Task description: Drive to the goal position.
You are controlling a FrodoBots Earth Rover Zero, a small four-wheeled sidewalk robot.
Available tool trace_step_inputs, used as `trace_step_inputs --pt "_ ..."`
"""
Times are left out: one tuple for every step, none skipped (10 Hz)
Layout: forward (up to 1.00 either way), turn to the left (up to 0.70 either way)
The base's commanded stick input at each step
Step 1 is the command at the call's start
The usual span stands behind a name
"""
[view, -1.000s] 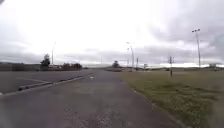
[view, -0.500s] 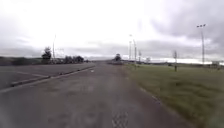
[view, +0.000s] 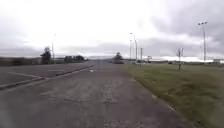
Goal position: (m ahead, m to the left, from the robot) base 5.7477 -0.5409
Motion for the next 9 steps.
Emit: trace_step_inputs --pt "1.00 0.00" --pt "1.00 0.00" --pt "1.00 0.00" --pt "1.00 0.00" --pt "1.00 0.00" --pt "1.00 0.00" --pt "1.00 0.00" --pt "1.00 0.00" --pt "1.00 0.00"
